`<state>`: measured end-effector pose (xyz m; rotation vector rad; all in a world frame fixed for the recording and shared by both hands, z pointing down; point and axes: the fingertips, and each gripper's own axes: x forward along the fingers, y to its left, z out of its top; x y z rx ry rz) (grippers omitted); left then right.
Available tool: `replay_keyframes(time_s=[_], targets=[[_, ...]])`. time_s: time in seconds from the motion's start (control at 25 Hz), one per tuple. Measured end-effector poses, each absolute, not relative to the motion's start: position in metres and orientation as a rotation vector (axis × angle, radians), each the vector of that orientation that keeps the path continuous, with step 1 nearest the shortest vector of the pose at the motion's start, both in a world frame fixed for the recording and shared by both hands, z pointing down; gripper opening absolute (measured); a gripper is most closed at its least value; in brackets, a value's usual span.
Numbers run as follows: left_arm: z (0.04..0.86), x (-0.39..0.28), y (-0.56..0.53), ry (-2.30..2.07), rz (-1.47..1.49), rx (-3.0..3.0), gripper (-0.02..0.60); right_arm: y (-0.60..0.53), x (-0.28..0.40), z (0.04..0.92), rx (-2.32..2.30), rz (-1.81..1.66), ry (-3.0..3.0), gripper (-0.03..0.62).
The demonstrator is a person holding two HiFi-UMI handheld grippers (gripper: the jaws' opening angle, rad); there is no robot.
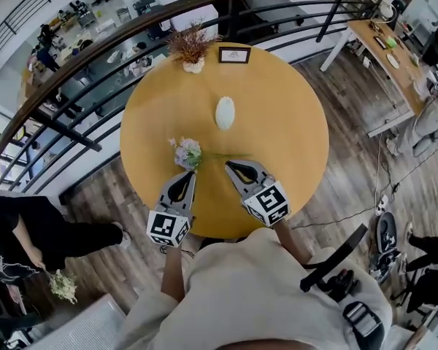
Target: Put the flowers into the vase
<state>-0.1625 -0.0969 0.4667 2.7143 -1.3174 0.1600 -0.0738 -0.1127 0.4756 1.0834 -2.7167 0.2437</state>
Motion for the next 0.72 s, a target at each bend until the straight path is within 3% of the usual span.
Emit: replay_keyframes(time_s=[0.6,0.72], targets=[[0.532,-0.180,-0.093,-1.378,0.228,2.454,0.006,-0.115,-0.087,0.544,0.839,0.440,-2.640,0.009],[0.545,-0.183,-0.094,-1.375,0.236,2.423,0.006,-0.119,-0.090,0.563,0.787,0.322,-2.548,0.009]])
